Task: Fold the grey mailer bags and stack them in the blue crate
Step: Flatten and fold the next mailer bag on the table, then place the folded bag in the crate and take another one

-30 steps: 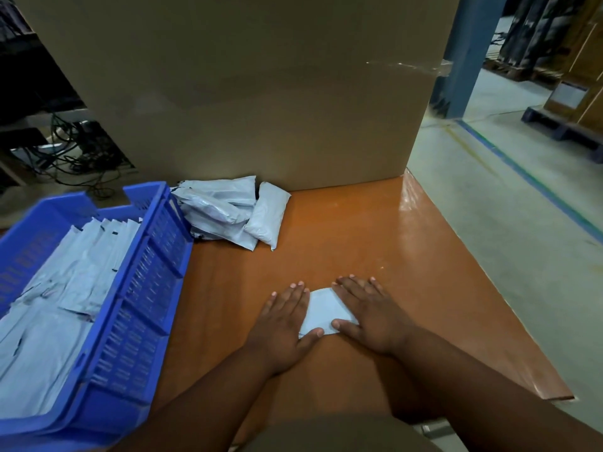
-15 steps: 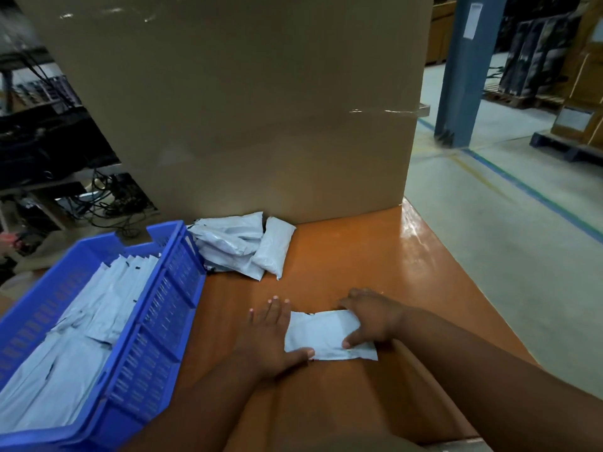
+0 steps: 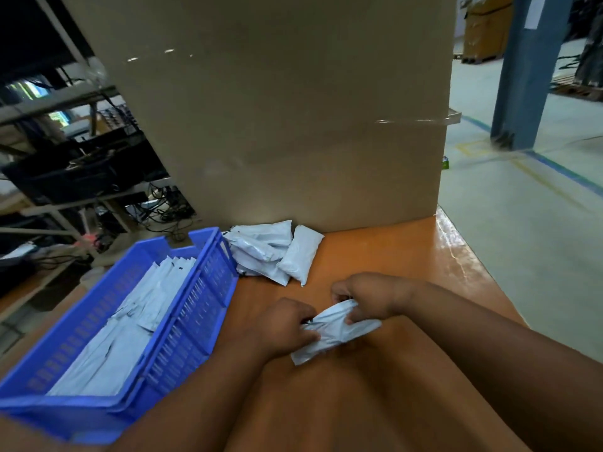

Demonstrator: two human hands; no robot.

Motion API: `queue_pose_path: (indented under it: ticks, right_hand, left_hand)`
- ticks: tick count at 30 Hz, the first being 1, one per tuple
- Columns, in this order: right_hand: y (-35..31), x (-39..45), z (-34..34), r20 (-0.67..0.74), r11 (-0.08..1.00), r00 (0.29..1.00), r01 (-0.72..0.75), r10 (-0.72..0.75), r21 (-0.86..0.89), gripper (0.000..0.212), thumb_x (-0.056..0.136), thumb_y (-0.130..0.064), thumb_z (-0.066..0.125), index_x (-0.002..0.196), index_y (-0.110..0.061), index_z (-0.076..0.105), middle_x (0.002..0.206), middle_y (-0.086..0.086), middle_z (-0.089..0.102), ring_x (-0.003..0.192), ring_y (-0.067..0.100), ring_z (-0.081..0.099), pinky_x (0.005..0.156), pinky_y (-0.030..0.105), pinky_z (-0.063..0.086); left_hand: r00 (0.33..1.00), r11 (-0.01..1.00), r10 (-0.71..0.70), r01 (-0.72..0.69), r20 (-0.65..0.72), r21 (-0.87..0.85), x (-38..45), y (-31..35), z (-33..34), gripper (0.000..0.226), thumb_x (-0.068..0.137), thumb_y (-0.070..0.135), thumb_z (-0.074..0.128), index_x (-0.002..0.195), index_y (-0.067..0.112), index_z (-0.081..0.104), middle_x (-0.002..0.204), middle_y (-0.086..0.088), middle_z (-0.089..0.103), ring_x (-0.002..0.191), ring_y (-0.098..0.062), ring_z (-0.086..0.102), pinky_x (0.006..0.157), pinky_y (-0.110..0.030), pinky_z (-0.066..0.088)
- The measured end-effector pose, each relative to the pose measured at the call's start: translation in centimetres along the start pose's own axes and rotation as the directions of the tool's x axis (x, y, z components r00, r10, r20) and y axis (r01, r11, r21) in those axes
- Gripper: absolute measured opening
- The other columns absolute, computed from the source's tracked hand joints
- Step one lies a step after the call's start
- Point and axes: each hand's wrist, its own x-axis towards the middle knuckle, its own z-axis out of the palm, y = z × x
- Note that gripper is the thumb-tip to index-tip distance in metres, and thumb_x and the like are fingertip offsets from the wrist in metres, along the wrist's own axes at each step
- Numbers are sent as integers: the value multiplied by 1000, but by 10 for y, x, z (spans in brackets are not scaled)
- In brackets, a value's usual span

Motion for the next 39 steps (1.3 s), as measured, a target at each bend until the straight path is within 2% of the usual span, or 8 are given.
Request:
queue_pose_path:
  ticks: [2, 7, 13, 18, 24, 28, 35, 39]
  right_hand:
    - [-8, 12, -22, -27, 998, 999, 26, -27, -54, 29, 88, -37, 80, 106, -34, 57, 97, -11, 64, 88, 13, 59, 72, 35, 47]
    - [-51, 61, -71, -76, 977, 982, 161, -173, -139, 38, 92, -41, 77, 127, -35, 65, 123, -11, 68, 109, 14, 60, 96, 39, 50]
    - [-148, 146, -107, -121, 906, 924, 318, -362, -279, 32, 93, -29, 76, 124, -24, 67, 111, -5, 67, 93, 16, 55, 73, 32, 35]
    - [-244, 226, -105, -71, 867, 890, 418, -451, -271, 32, 91, -22, 78, 122, -23, 69, 113, -2, 70, 97, 17, 60, 74, 30, 39]
    - [-355, 324, -57, 90, 812, 854, 517, -513, -272, 30, 91, -22, 78, 119, -26, 67, 106, -8, 64, 98, 17, 60, 77, 31, 42]
    - [-393, 378, -15, 206, 828, 859, 509, -469, -236, 31, 89, -17, 80, 117, -26, 69, 109, -10, 64, 101, 14, 59, 83, 31, 45]
    - [-388, 436, 56, 369, 880, 897, 363, -242, -306, 30, 83, -22, 82, 108, -32, 70, 101, 0, 73, 88, 25, 70, 82, 38, 61]
    - [-380, 448, 92, 414, 846, 895, 343, -164, -407, 34, 82, -25, 77, 114, -34, 70, 102, -4, 73, 92, 23, 71, 90, 42, 60]
  left_hand:
    - [995, 997, -61, 64, -77, 42, -4, -5, -15, 42, 87, 53, 72, 67, 23, 50, 64, 9, 51, 65, -9, 47, 61, -30, 31]
    - [959, 966, -256, 256, -121, -19, -28, -36, -73, 36, 79, 48, 75, 106, 25, 77, 95, 4, 77, 92, -14, 70, 79, -34, 54]
    - [865, 888, -443, 460, -234, 20, -87, -96, -148, 22, 86, 39, 85, 100, 23, 78, 91, 6, 73, 87, -16, 64, 68, -30, 42]
    - [797, 812, -560, 582, -225, 44, -156, -165, -180, 27, 87, 43, 84, 103, 23, 75, 85, 8, 61, 88, -14, 55, 72, -31, 40]
    - [704, 701, -688, 707, -176, 91, -241, -241, -176, 41, 85, 47, 82, 67, 24, 52, 69, 7, 54, 77, -19, 54, 61, -34, 32]
    - [668, 665, -739, 744, -86, 66, -263, -279, -148, 28, 83, 44, 82, 94, 22, 68, 95, 2, 69, 90, -19, 61, 68, -31, 35]
    - [631, 649, -754, 758, 181, 60, -244, -323, -90, 35, 75, 34, 89, 89, 14, 63, 99, -7, 71, 92, -28, 70, 73, -35, 53]
    - [564, 633, -757, 759, 330, 154, -235, -338, -76, 48, 79, 31, 90, 119, 14, 70, 104, -6, 68, 104, -29, 72, 80, -36, 55]
